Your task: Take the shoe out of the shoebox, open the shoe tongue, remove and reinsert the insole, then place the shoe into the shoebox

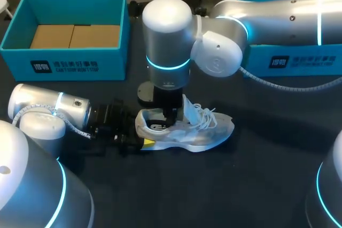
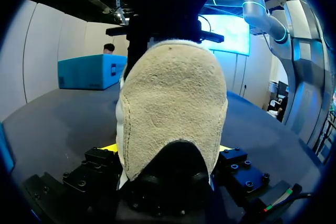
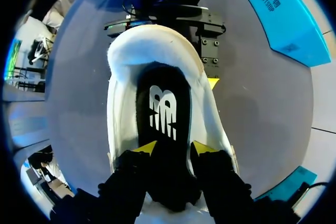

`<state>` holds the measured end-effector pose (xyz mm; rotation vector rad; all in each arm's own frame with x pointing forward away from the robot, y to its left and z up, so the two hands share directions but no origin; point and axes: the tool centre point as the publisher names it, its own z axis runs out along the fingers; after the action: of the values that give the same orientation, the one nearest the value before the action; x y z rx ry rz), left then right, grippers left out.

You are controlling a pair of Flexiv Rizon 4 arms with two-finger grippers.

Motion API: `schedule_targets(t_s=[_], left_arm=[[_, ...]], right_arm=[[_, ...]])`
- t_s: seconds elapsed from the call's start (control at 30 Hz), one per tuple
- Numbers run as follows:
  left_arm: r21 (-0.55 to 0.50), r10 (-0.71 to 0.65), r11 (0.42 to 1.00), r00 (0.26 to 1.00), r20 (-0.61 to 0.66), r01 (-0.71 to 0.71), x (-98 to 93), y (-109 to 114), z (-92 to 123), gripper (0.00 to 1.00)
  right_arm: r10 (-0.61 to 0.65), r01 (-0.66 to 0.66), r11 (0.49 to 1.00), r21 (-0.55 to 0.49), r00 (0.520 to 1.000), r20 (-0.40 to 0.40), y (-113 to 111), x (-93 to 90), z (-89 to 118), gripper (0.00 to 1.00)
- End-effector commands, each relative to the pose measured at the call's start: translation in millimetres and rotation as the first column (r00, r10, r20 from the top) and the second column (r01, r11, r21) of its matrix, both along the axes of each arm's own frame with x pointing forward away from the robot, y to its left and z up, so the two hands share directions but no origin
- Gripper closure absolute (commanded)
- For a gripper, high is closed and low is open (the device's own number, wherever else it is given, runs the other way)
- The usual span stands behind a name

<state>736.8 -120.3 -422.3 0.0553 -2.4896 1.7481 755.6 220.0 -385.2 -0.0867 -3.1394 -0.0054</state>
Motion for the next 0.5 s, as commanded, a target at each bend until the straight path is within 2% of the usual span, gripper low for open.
schedule_targets(t_s=[0.03,0.37,0.43,0.47,0.5], left_arm=[[0.002,0.0,1.0,1.0,0.001,0.0,0.2,-1,-1,1.0],[0.002,0.0,1.0,1.0,0.001,0.0,0.2,-1,-1,1.0],[0.002,0.0,1.0,1.0,0.001,0.0,0.2,-1,-1,1.0],[0.002,0.0,1.0,1.0,0.001,0.0,0.2,-1,-1,1.0],[0.002,0.0,1.0,1.0,0.001,0.0,0.2,-1,-1,1.0]], right_arm=[[0.007,-0.007,1.0,0.007,1.0,-0.03,6,4.2,-18,0.58],[0.007,-0.006,1.0,0.008,0.994,-0.114,7,-10.2,-43,0.58],[-0.006,0.006,1.0,-0.001,0.99,-0.139,5,-16.9,-53,0.8],[-0.015,0.015,1.0,-0.002,0.989,-0.15,4,-19.7,-58,1.0],[-0.021,0.021,1.0,-0.003,0.988,-0.155,4,-21.7,-61,1.0]])
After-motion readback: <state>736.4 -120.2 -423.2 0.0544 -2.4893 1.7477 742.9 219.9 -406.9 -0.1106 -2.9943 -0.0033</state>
